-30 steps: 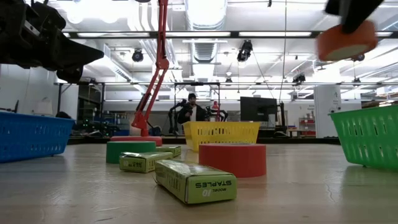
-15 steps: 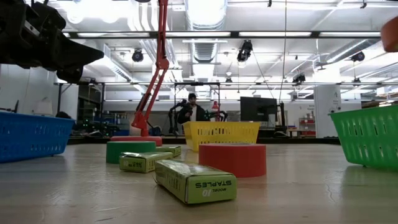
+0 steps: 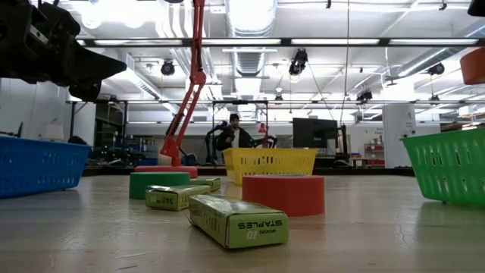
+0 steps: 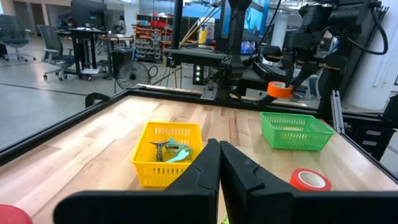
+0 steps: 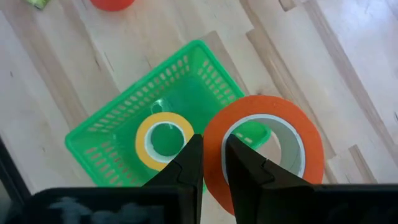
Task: Pick and place Stapler, Stapler remover, tape
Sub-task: Put the orange tape into the green bin
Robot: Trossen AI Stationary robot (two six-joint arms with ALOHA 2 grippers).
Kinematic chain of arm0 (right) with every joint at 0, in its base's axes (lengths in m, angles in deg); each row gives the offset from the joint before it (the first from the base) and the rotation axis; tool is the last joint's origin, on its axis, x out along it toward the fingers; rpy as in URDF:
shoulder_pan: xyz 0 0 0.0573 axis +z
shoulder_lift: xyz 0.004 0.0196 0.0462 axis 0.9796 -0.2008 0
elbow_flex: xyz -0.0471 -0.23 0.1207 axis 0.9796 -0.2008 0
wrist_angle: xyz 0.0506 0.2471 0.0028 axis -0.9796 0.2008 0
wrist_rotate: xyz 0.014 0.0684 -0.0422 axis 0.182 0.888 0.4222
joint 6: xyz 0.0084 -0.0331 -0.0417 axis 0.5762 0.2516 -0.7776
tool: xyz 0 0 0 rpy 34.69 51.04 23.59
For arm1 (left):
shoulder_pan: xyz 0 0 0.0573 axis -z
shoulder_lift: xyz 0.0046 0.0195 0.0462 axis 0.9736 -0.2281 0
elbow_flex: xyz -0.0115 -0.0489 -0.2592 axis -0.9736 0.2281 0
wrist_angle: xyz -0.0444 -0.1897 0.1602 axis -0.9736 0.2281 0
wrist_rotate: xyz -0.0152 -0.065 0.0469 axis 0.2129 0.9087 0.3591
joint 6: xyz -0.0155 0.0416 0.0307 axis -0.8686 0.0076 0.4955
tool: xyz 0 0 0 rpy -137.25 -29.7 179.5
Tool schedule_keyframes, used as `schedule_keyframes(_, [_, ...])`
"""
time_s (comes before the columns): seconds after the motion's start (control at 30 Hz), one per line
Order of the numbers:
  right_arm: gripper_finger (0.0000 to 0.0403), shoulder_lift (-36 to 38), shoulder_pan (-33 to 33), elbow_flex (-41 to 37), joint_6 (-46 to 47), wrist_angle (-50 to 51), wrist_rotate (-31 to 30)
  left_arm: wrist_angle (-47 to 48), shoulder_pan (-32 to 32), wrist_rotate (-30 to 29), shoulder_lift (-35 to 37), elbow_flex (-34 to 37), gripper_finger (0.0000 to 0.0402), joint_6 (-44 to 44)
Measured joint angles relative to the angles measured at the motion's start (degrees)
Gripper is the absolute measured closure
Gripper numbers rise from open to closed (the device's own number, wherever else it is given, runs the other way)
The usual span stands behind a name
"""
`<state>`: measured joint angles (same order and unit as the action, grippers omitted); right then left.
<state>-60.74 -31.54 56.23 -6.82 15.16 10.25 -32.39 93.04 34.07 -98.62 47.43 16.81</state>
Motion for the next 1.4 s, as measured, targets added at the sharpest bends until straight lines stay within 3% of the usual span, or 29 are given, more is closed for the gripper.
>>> schedule_keyframes(0.73, [0.0356, -0.20, 0.61, -0.60, 0.38, -4.16, -0.32, -0.01, -0.01, 0.00, -0.01, 0.00, 0.0392, 0.02])
schedule_keyframes(1.4, [0.0355, -0.22, 0.61, -8.81, 0.34, -15.54, 2.74, -0.01, 0.00, -0.02, -0.01, 0.00, 0.0392, 0.02])
